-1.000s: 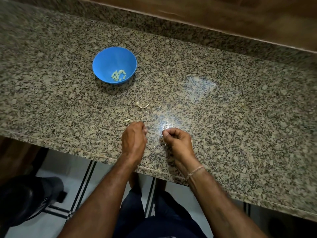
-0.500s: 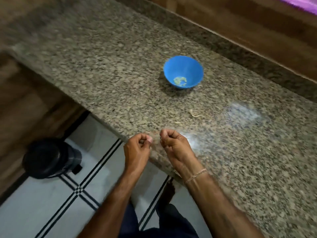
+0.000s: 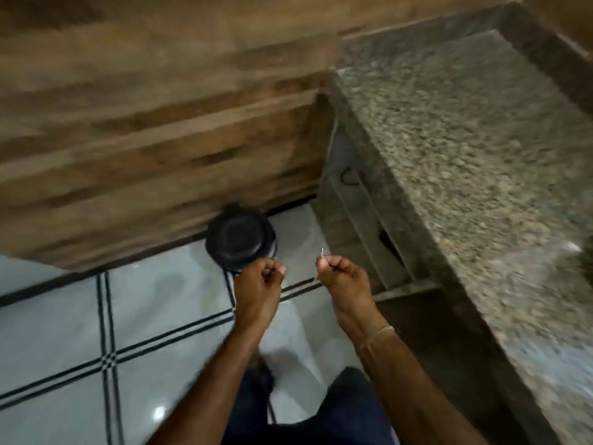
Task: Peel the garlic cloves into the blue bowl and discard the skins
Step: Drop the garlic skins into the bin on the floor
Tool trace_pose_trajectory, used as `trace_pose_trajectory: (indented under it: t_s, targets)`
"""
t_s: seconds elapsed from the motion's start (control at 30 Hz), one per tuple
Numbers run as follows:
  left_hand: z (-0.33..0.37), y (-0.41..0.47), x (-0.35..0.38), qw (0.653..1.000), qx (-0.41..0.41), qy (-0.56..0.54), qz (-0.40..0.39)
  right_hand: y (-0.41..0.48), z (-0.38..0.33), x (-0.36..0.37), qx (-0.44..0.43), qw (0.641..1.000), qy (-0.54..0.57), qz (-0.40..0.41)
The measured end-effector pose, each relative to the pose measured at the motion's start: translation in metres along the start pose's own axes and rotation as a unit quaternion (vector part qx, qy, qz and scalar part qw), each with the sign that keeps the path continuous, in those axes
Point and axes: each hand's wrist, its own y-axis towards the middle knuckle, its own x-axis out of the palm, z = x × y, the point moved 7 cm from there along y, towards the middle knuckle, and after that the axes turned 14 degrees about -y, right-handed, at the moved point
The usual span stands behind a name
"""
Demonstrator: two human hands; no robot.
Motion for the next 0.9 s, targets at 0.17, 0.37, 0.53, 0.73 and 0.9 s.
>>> trace_pose_trajectory:
  t_s: [0.17,0.37,0.53,0.73,0.9]
  targets:
    - [-0.027,0.054,-0.085,0.998,-0.039,0.011,0.039,0.026,-0.015,0.097,-0.003,0.999,-0.031,-0.039]
    - [-0.065,0.108,-0.134,0.994,-0.077,0.001,0.080,0.077,0.002,0.172,0.021,0.993,-0.100,-0.060]
    - [-0.108,0.149,-0.165,0.982,-0.131,-0.020,0.133,0.131,0.028,0.224,0.075,0.981,-0.162,-0.081]
    - [-0.207,0.206,-0.130,0.950,-0.271,-0.073,0.140,0.204,0.112,0.259,0.181,0.956,-0.194,-0.124]
    - [-0.316,0.274,-0.078,0.900,-0.374,-0.130,0.182,0.291,0.198,0.296,0.267,0.955,-0.092,-0.092]
